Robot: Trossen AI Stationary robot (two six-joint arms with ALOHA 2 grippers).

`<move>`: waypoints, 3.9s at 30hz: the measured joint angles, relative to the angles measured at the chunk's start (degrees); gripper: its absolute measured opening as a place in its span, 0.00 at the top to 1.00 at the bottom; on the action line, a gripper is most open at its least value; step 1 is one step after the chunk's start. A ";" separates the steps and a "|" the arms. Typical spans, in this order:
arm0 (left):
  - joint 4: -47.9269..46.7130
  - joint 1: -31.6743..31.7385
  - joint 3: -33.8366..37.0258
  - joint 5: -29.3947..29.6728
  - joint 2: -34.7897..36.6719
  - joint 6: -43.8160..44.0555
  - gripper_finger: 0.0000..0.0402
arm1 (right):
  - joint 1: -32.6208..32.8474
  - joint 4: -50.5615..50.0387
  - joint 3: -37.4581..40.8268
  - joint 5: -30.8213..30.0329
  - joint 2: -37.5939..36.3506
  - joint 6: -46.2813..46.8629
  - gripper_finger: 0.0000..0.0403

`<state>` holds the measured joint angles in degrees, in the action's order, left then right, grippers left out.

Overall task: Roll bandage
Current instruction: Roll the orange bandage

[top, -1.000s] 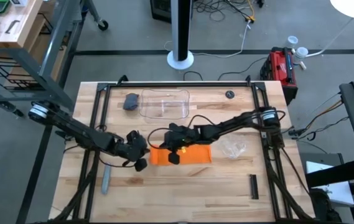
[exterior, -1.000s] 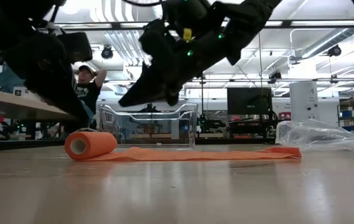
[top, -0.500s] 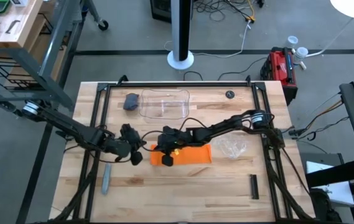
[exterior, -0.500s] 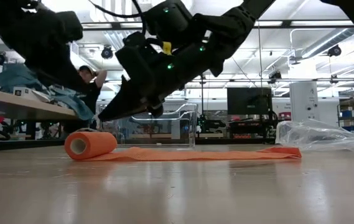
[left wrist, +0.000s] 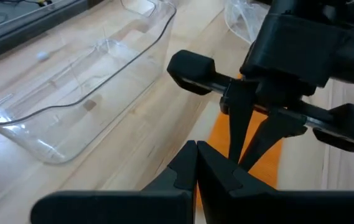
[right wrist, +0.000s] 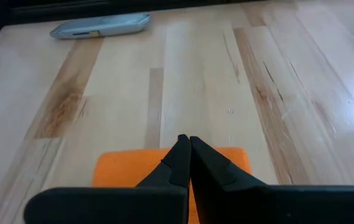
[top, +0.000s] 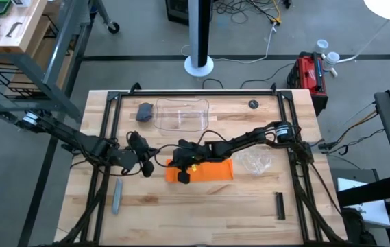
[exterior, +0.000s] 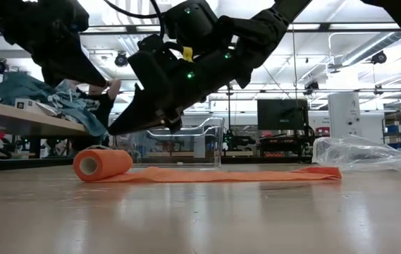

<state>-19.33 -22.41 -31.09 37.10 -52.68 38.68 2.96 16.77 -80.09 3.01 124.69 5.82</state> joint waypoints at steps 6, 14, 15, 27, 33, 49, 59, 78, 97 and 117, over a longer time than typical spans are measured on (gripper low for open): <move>0.40 0.02 0.00 0.55 -0.69 0.00 1.00 | 0.70 4.98 0.03 0.45 3.15 -2.88 1.00; 0.67 0.01 0.00 1.52 -1.61 -0.02 1.00 | 0.75 6.22 0.11 0.40 4.43 -2.86 1.00; 0.70 0.00 0.00 1.54 -1.77 -0.02 1.00 | 0.79 5.96 0.10 0.20 4.43 -2.85 1.00; 0.70 0.01 0.00 1.46 -3.08 0.44 1.00 | 1.38 2.90 -0.09 -0.43 4.09 -1.92 1.00; 0.71 0.00 0.00 1.41 -3.94 0.85 1.00 | 1.44 -0.83 -0.07 -0.34 3.07 -1.72 1.00; 0.66 0.02 0.07 1.23 -5.36 1.76 1.00 | 1.97 -3.27 0.02 -0.44 2.92 0.61 1.00; 0.64 0.00 0.07 1.25 -5.36 1.90 1.00 | 2.44 -8.44 0.20 -2.11 1.16 2.08 1.00; 0.32 0.00 0.07 1.27 -5.31 1.90 1.00 | 3.47 -20.38 0.39 -3.21 -1.23 3.51 1.00; -0.13 0.00 0.07 1.01 -5.31 1.90 1.00 | 3.52 -27.19 0.81 -6.04 -6.30 0.69 1.00; -0.22 -0.09 -4.30 3.01 -3.42 -3.76 1.00 | 3.38 -8.59 0.63 -5.82 -4.54 -2.12 1.00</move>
<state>-19.56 -22.50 -35.39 40.11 -56.10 34.91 6.35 8.18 -79.46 -2.81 120.15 3.70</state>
